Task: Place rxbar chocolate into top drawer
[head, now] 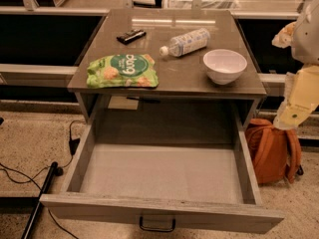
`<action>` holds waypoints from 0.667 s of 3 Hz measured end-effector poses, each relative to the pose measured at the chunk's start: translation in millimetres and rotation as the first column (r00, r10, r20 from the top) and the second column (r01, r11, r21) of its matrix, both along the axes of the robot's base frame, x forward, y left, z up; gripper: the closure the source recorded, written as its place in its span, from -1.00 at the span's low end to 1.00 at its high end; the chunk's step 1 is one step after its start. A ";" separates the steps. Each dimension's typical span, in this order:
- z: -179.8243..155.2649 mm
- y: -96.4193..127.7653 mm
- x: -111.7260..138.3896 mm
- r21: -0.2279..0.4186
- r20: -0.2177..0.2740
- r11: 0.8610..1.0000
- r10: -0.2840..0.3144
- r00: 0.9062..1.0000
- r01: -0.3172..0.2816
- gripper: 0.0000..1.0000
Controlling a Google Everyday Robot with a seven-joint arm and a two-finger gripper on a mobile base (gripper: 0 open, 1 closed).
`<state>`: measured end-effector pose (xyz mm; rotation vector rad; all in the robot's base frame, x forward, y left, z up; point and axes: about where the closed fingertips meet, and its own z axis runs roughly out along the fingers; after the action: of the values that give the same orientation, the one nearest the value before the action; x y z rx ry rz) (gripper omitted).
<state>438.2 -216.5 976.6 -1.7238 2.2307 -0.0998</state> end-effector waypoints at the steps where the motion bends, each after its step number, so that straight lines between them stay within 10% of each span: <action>1: 0.0 0.0 0.0 0.000 0.000 1.000 0.000 1.000 0.000 -1.00; 2: 4.8 15.7 37.1 0.051 0.038 0.998 0.022 0.999 -0.024 -1.00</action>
Offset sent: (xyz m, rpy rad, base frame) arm 0.1693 0.0696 0.0236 0.2406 -0.1595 0.1041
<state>475.3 -200.9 981.4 -1.7056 2.1671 -0.0683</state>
